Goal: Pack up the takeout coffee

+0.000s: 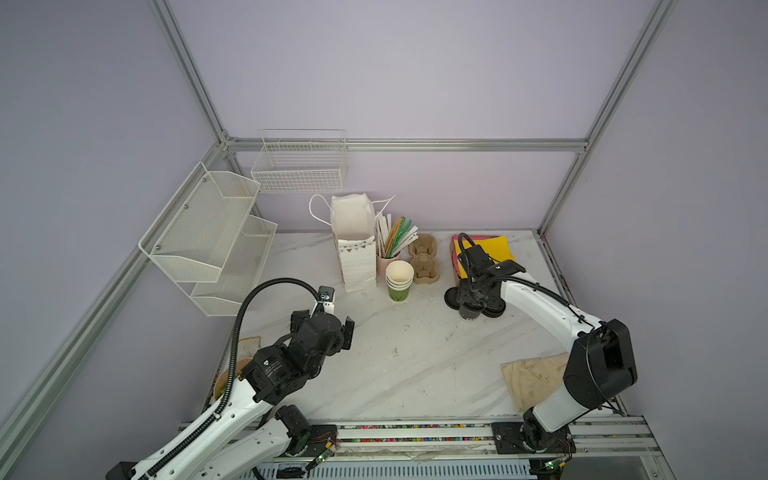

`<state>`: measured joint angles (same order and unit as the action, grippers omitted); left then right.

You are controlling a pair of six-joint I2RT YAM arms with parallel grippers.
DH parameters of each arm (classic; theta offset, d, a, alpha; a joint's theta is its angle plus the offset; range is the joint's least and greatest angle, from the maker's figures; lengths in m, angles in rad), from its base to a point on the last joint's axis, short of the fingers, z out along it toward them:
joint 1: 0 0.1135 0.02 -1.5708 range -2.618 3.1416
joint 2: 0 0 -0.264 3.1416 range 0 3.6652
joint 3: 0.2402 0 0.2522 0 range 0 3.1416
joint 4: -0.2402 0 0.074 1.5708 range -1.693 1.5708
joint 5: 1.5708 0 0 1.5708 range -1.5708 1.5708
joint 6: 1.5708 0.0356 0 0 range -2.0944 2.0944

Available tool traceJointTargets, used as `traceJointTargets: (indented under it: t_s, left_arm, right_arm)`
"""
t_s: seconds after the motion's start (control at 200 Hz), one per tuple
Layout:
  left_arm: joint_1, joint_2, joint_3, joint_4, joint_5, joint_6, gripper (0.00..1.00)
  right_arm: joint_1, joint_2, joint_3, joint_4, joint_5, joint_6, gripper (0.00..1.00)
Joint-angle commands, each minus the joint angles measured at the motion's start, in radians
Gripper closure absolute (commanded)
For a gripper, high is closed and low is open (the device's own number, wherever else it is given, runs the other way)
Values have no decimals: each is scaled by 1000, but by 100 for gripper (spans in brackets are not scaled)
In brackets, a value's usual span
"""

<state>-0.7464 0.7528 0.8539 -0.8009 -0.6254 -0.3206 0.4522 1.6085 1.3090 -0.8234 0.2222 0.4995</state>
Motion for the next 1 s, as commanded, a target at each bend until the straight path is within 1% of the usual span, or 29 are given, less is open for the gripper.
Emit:
traceJointTargets:
  t_s: [0.0,0.295,0.54,0.65,0.76,0.995]
  left_arm:
    - [7,-3,-35,37,-17,15,0]
    - [9,4,-35,42,-13,20,0]
    - [9,8,-37,43,-10,21,0]
    - [9,7,-38,42,-10,21,0]
    - [10,7,-38,42,-8,20,0]
    - [10,10,-37,44,-7,20,0]
  right_arm:
    - [-6,-4,-7,-46,-28,12,31]
    - [-7,-42,-71,-54,-32,7,31]
    - [-19,-46,-59,-49,-42,-2,30]
    - [-26,-30,-61,-54,-37,-3,28]
    - [-32,-37,-55,-55,-43,-4,23]
    - [-34,-32,10,-77,-30,-7,16]
